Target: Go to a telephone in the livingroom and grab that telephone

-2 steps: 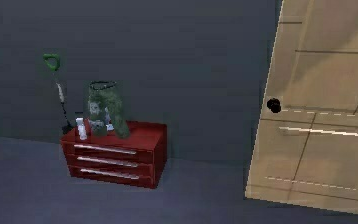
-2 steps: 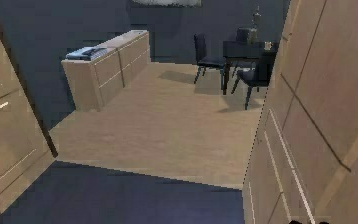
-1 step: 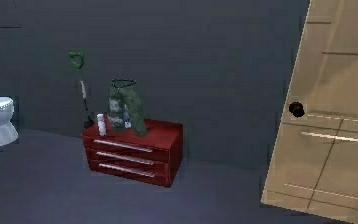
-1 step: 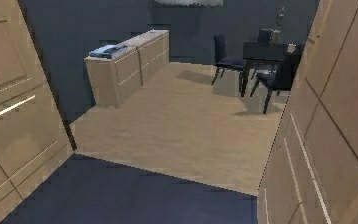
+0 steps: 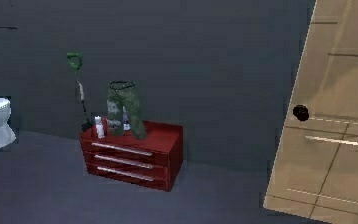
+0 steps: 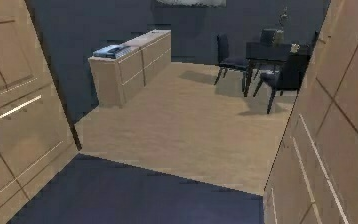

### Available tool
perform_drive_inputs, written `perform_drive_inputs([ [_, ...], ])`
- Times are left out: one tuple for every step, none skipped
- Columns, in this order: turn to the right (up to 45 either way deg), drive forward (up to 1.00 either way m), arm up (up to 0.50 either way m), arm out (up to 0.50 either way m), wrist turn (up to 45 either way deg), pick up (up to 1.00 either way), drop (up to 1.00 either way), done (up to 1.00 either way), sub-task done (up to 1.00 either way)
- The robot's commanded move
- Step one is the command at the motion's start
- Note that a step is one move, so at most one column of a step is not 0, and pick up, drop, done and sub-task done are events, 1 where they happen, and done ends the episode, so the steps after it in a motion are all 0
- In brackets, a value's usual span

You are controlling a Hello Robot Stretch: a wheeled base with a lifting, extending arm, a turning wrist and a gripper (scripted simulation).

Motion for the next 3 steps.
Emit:
perform_drive_inputs([
  [45.0, 0.0, 0.0, 0.0, 0.0, 0.0, 0.0, 0.0, 0.0],
  [24.0, 0.0, 0.0, 0.0, 0.0, 0.0, 0.0, 0.0, 0.0],
  [0.0, 0.9, 0.0, 0.0, 0.0, 0.0, 0.0, 0.0, 0.0],
])
